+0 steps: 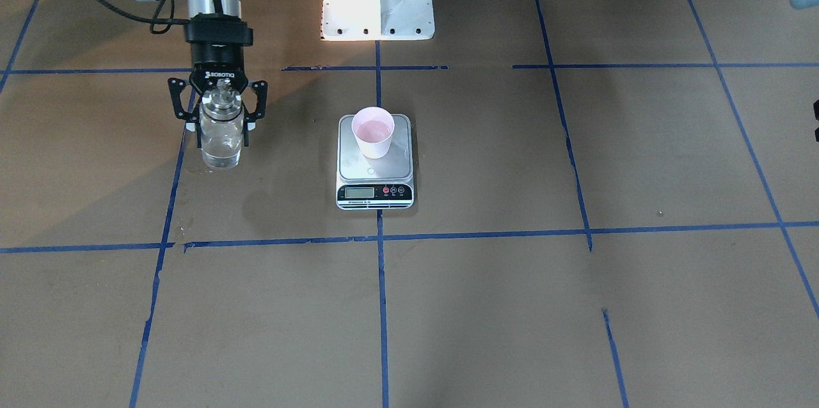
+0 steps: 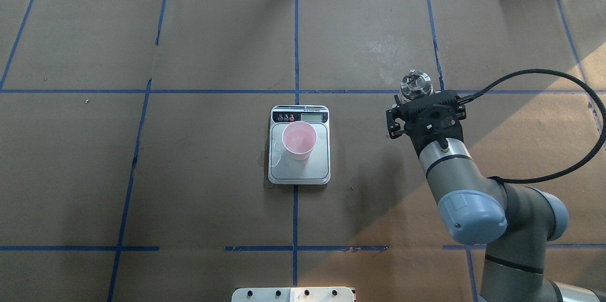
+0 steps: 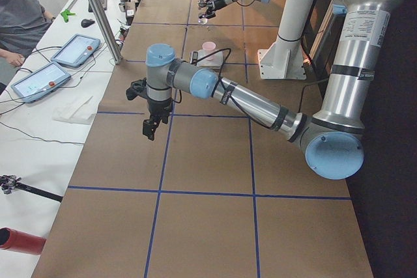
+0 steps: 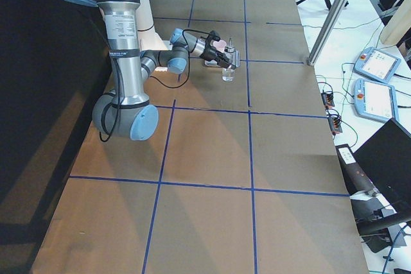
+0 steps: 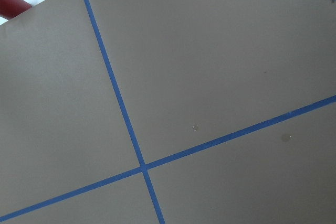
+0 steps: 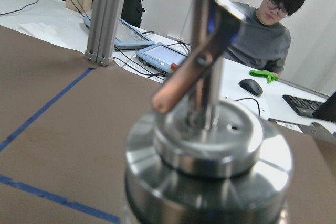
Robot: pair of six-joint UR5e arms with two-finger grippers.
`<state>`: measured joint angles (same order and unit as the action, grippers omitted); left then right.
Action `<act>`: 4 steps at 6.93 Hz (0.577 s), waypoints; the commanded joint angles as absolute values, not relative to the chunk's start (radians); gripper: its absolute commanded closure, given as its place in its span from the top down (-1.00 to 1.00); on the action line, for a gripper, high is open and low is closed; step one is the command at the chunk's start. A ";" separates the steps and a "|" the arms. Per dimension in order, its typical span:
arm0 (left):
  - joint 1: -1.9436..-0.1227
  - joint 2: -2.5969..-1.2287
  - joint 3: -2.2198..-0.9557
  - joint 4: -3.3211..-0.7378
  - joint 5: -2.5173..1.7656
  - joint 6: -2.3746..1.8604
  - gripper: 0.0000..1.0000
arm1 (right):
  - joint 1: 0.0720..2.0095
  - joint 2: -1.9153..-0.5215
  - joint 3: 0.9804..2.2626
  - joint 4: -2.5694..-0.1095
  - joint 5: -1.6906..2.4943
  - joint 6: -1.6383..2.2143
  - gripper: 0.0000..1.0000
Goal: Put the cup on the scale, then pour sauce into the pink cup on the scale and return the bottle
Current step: 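Turn the dispenser upright and carry it back with the right gripper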
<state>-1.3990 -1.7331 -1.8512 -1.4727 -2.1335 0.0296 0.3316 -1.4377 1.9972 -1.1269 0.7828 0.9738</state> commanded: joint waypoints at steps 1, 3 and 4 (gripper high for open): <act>-1.401 -1.733 -1.862 -1.473 -2.132 0.028 1.00 | 0.350 -1.538 1.999 -1.010 0.881 1.266 -1.00; -1.401 -1.736 -1.870 -1.473 -2.131 0.026 1.00 | 0.350 -1.637 1.958 -0.884 0.894 1.269 -1.00; -1.401 -1.736 -1.876 -1.473 -2.132 0.026 1.00 | 0.348 -1.641 1.948 -0.884 0.893 1.267 -1.00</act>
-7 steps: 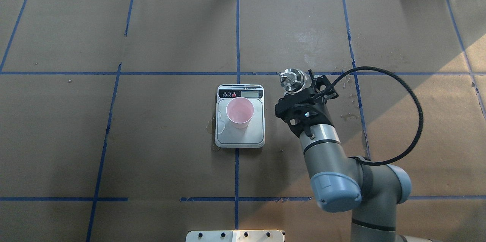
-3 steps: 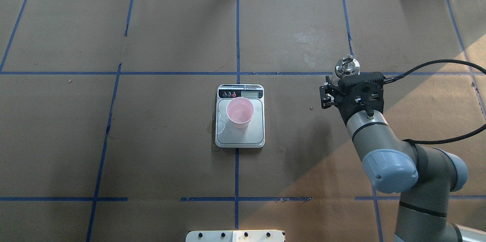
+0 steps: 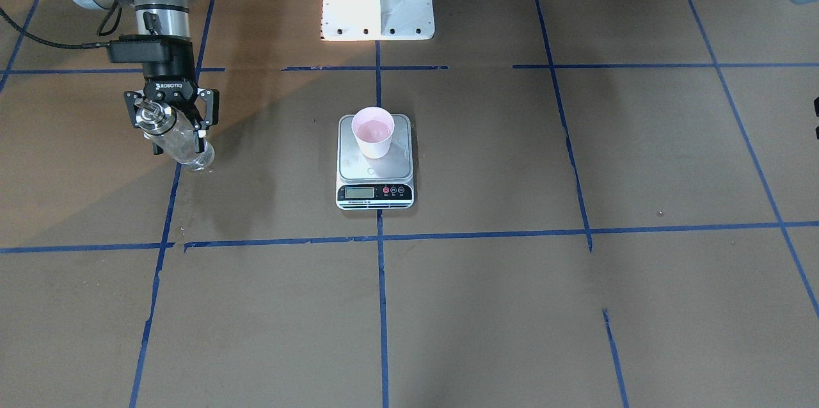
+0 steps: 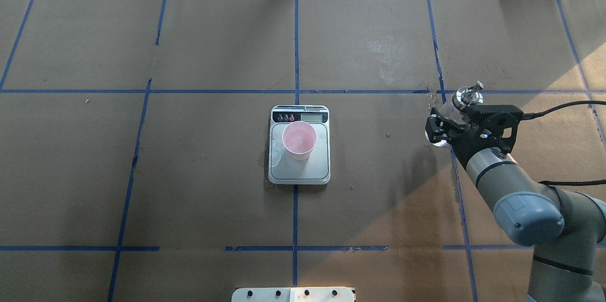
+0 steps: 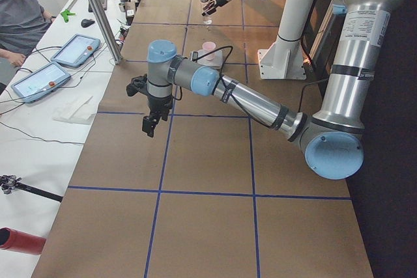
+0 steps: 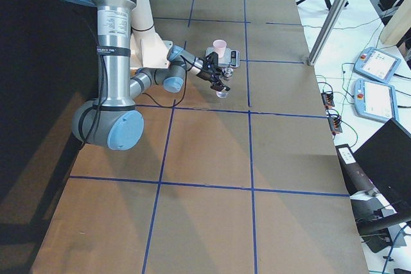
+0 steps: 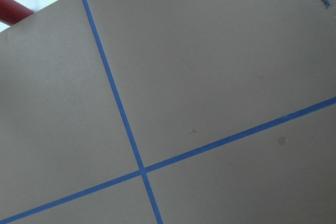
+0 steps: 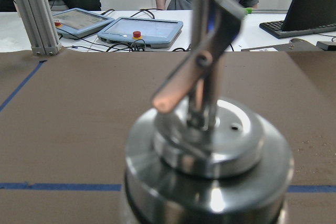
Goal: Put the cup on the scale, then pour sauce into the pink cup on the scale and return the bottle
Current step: 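Turn the dispenser upright and carry it back with the right gripper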
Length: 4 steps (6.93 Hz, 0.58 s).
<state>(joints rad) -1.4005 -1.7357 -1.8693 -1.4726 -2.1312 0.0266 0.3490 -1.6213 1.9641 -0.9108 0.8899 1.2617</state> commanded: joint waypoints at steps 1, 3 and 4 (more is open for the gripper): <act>-1.401 -1.736 -1.876 -1.473 -2.131 0.026 1.00 | 0.348 -1.640 1.933 -0.884 0.890 1.267 -1.00; -1.399 -1.738 -1.876 -1.473 -2.132 0.025 1.00 | 0.348 -1.637 1.870 -0.879 0.873 1.267 -1.00; -1.399 -1.738 -1.876 -1.473 -2.132 0.025 1.00 | 0.348 -1.637 1.867 -0.879 0.862 1.266 -1.00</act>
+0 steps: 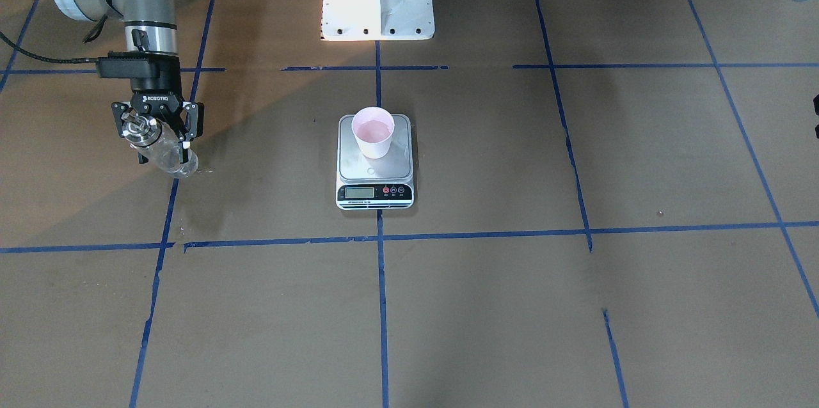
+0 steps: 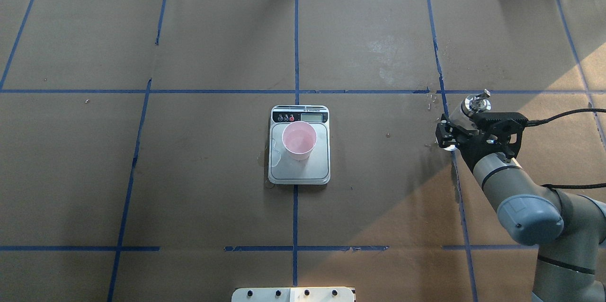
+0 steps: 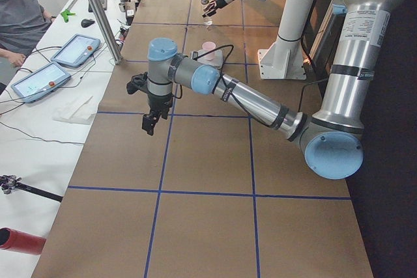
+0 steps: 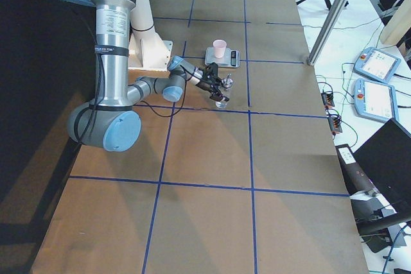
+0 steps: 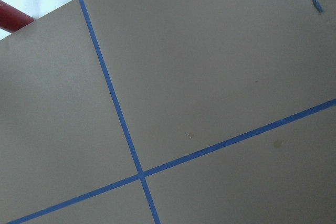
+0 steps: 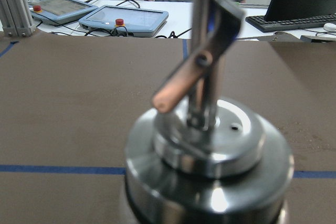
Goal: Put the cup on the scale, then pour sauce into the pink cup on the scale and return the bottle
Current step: 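Lower the dispenser to its spot and open the right gripper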
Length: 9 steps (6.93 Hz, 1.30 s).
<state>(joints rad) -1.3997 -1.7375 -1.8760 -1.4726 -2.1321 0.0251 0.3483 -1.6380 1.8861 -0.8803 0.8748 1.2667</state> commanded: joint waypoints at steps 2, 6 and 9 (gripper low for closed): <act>-1.399 -1.738 -1.876 -1.473 -2.132 0.025 1.00 | 0.347 -1.635 1.858 -0.879 0.853 1.261 -1.00; -1.399 -1.738 -1.876 -1.473 -2.131 0.025 1.00 | 0.347 -1.637 1.850 -0.881 0.850 1.261 0.49; -1.399 -1.740 -1.876 -1.473 -2.131 0.025 1.00 | 0.347 -1.632 1.851 -0.881 0.853 1.261 0.99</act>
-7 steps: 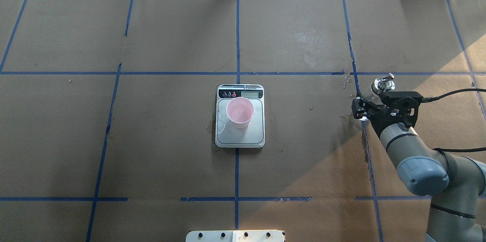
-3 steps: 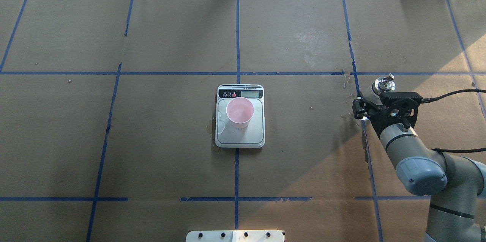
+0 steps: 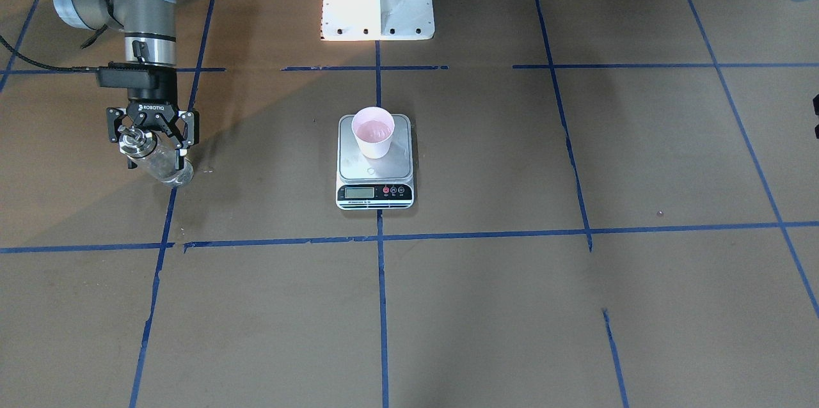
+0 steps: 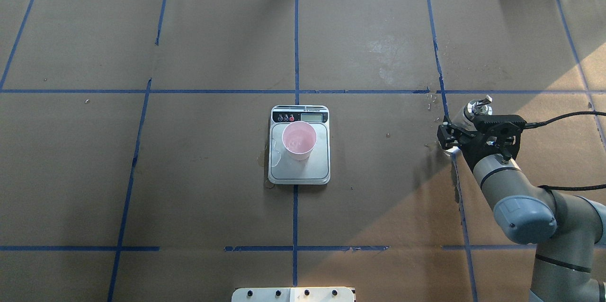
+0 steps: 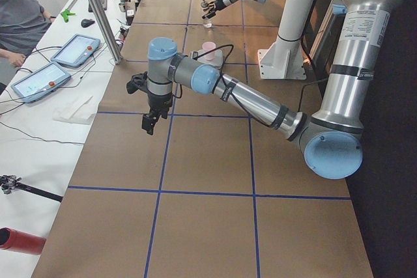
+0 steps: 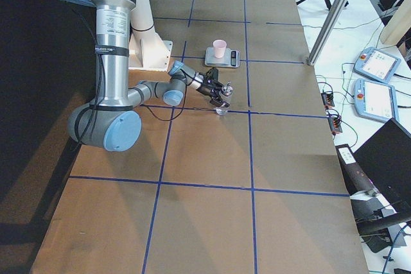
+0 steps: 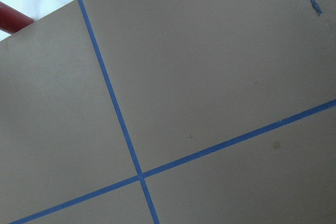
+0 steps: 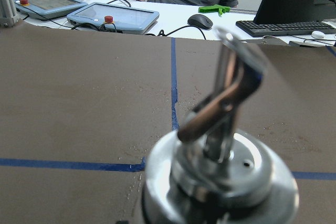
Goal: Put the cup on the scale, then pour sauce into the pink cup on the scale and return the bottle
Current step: 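Lower the dispenser to its spot and open the right gripper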
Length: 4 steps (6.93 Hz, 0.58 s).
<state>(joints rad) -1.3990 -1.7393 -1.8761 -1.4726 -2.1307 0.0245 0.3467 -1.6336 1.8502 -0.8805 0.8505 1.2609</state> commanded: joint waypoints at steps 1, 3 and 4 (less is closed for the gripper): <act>-1.397 -1.740 -1.876 -1.473 -2.129 0.025 1.00 | 0.348 -1.635 1.864 -0.882 0.862 1.255 1.00; -1.399 -1.740 -1.876 -1.473 -2.131 0.025 1.00 | 0.353 -1.726 1.948 -0.890 1.033 1.244 1.00; -1.399 -1.740 -1.876 -1.473 -2.131 0.025 1.00 | 0.357 -1.794 1.992 -0.893 1.119 1.211 1.00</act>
<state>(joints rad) -1.3988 -1.7395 -1.8761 -1.4726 -2.1305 0.0246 0.3533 -1.7199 1.9394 -0.8881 1.0171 1.2380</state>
